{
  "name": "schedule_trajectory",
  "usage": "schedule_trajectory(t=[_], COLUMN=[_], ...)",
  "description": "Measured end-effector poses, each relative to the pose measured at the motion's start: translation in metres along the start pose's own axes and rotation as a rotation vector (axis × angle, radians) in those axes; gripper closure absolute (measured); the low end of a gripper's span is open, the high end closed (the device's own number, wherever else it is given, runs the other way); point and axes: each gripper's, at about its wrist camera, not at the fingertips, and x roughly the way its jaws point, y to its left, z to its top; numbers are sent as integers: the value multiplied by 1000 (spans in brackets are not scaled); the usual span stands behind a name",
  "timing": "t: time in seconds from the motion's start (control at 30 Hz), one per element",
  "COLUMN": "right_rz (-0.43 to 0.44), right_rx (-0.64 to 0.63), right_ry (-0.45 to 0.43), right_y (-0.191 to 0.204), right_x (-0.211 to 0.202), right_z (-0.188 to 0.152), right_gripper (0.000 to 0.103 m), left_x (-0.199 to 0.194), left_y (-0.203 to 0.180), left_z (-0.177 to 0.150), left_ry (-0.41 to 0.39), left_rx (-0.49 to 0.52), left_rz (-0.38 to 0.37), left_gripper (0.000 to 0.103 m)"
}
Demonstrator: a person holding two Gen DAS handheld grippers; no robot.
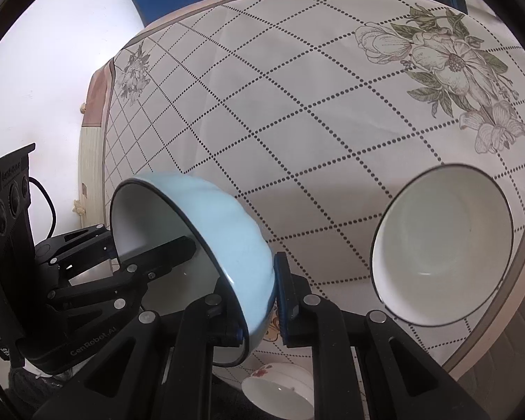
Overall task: Organize plates and bowls
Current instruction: 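Lift the light-blue bowl with both grippers and carry it to the red-flower bowl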
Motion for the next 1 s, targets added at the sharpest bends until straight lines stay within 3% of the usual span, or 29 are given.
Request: schedule_trajectory(t=[0.33, 0.63, 1.0], right_rz=[40, 45, 38], right_rx=[64, 142, 205], right_ry=[-30, -4, 44], right_y=[-10, -30, -52], right_x=[-9, 18, 58], right_z=[-109, -209, -243], right_gripper=[88, 88, 88], left_x=[-8, 18, 60], left_y=[-47, -84, -96], left_z=[-72, -142, -178], left_ry=[18, 99, 197], left_rx=[103, 217, 264], left_rz=[-4, -9, 20], left_gripper=[83, 83, 83])
